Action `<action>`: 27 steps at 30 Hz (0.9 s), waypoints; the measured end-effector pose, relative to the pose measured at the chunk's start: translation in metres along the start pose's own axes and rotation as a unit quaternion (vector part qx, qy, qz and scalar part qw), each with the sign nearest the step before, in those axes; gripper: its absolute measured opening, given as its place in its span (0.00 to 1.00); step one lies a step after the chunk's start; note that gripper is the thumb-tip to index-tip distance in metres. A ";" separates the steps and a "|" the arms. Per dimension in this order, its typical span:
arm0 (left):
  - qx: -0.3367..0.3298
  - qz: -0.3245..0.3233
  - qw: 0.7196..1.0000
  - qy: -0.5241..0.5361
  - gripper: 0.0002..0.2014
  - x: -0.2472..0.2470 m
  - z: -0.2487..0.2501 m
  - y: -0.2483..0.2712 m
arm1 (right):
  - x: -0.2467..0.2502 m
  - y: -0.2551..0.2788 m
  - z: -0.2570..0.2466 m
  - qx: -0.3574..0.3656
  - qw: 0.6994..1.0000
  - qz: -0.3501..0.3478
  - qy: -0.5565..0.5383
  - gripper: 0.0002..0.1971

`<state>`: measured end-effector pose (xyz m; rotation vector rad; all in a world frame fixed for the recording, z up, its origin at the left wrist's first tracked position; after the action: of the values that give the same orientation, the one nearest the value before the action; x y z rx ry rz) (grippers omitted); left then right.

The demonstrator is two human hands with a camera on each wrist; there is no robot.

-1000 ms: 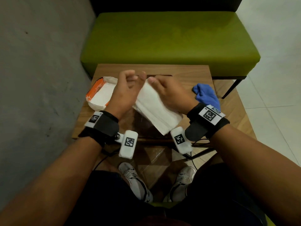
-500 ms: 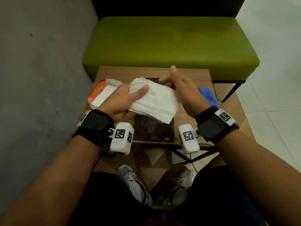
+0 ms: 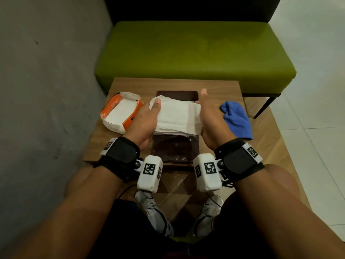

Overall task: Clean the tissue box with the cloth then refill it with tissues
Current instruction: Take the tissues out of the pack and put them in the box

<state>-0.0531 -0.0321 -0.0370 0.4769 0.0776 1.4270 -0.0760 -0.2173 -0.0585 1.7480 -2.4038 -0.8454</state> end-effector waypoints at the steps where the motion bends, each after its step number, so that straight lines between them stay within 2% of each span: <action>1: -0.001 0.006 1.000 -0.001 0.16 0.000 -0.001 0.000 | 0.000 0.003 -0.006 0.029 0.999 0.005 0.019 0.30; 3: -0.002 0.014 1.000 -0.005 0.19 0.002 -0.002 -0.003 | -0.003 0.008 -0.012 0.063 0.995 -0.013 0.074 0.18; 4: 0.003 0.014 1.000 -0.010 0.19 0.003 -0.004 -0.004 | -0.002 0.007 -0.013 0.079 0.993 -0.021 0.085 0.16; 9: 0.030 -0.015 0.997 -0.076 0.18 0.019 -0.013 -0.015 | -0.005 0.015 -0.035 0.141 0.977 -0.075 0.144 0.16; 11: 0.007 -0.034 0.994 -0.103 0.21 0.027 -0.006 -0.018 | -0.012 0.021 -0.042 0.163 0.958 -0.123 0.200 0.16; 13: -0.055 -0.046 0.986 -0.154 0.27 0.032 0.012 -0.015 | -0.024 0.028 -0.046 0.165 0.931 -0.185 0.267 0.15; 14: -0.088 -0.064 0.978 -0.180 0.30 0.029 0.021 -0.012 | -0.031 0.031 -0.045 0.157 0.916 -0.217 0.300 0.14; 16: -0.118 -0.143 0.957 -0.223 0.34 0.009 0.030 -0.001 | -0.046 0.040 -0.045 0.150 0.881 -0.273 0.357 0.13; 18: -0.118 -0.226 0.934 -0.250 0.31 -0.015 0.028 0.012 | -0.057 0.044 -0.045 0.152 0.853 -0.308 0.392 0.12; 19: -0.115 -0.247 0.930 -0.246 0.28 -0.021 0.026 0.014 | -0.058 0.044 -0.046 0.147 0.851 -0.314 0.394 0.12; 21: -0.100 -0.247 0.941 -0.207 0.21 -0.023 0.023 0.015 | -0.054 0.037 -0.050 0.147 0.868 -0.302 0.366 0.13; 23: -0.083 -0.227 0.955 -0.171 0.17 -0.022 0.018 0.013 | -0.043 0.029 -0.056 0.163 0.904 -0.253 0.303 0.13; 26: -0.057 -0.170 0.979 -0.095 0.17 -0.017 0.014 0.008 | -0.019 0.019 -0.055 0.185 0.963 -0.117 0.155 0.12; 27: -0.051 -0.141 0.986 -0.066 0.17 -0.014 0.013 0.006 | -0.013 0.019 -0.049 0.175 0.976 -0.078 0.106 0.15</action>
<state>-0.0565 -0.0483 -0.0263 0.4551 -0.0336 1.1131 -0.0712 -0.2214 -0.0047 2.0451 -2.4070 -0.2305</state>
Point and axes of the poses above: each hand's wrist, its own y-axis away from the middle knuckle, its own x-axis out of the back of the hand, z = x × y, the point moved 9 cm from there along -y, towards the middle knuckle, and after that the axes turned 13 degrees about -y, right-handed, at the moved point
